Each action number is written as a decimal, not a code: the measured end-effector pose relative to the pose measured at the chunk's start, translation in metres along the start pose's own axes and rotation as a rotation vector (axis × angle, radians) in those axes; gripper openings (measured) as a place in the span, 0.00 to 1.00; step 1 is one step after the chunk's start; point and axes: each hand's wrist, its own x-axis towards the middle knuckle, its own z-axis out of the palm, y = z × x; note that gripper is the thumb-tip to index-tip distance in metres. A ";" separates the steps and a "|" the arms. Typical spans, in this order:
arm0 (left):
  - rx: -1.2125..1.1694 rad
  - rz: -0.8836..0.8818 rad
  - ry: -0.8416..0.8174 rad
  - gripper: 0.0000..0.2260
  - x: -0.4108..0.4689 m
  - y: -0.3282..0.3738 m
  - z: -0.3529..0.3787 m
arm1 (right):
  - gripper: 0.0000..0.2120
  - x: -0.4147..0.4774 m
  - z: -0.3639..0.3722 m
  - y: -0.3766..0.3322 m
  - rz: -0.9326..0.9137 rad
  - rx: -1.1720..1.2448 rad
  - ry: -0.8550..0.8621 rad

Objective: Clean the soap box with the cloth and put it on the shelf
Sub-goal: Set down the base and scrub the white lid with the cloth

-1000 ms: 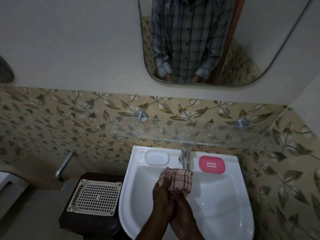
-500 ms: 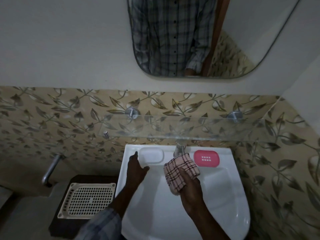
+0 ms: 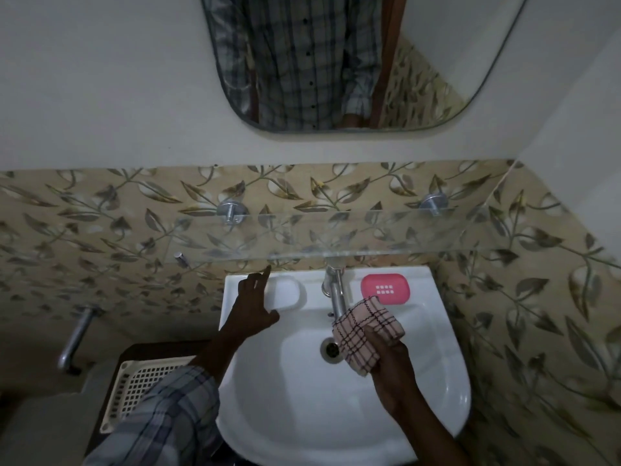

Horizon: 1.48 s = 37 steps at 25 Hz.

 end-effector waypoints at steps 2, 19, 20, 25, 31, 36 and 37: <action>0.049 0.085 0.034 0.49 -0.019 0.012 -0.006 | 0.12 0.003 0.007 -0.007 -0.001 0.001 -0.014; 0.669 0.509 -0.035 0.53 -0.080 0.118 0.000 | 0.13 0.004 -0.008 -0.032 0.029 -0.054 -0.091; 0.693 0.525 -0.041 0.56 -0.078 0.120 -0.002 | 0.12 0.003 -0.008 -0.034 0.035 -0.041 -0.096; 0.689 0.574 0.006 0.53 -0.072 0.133 -0.012 | 0.10 0.001 -0.014 -0.042 0.073 -0.026 -0.083; 0.509 0.653 0.148 0.42 -0.064 0.149 -0.022 | 0.12 0.003 -0.015 -0.056 0.054 -0.053 -0.100; 0.694 0.565 0.082 0.43 -0.075 0.138 -0.012 | 0.11 0.003 -0.014 -0.063 0.051 -0.068 -0.106; 0.685 0.552 0.096 0.43 -0.076 0.135 -0.011 | 0.11 0.004 -0.015 -0.063 0.049 -0.064 -0.101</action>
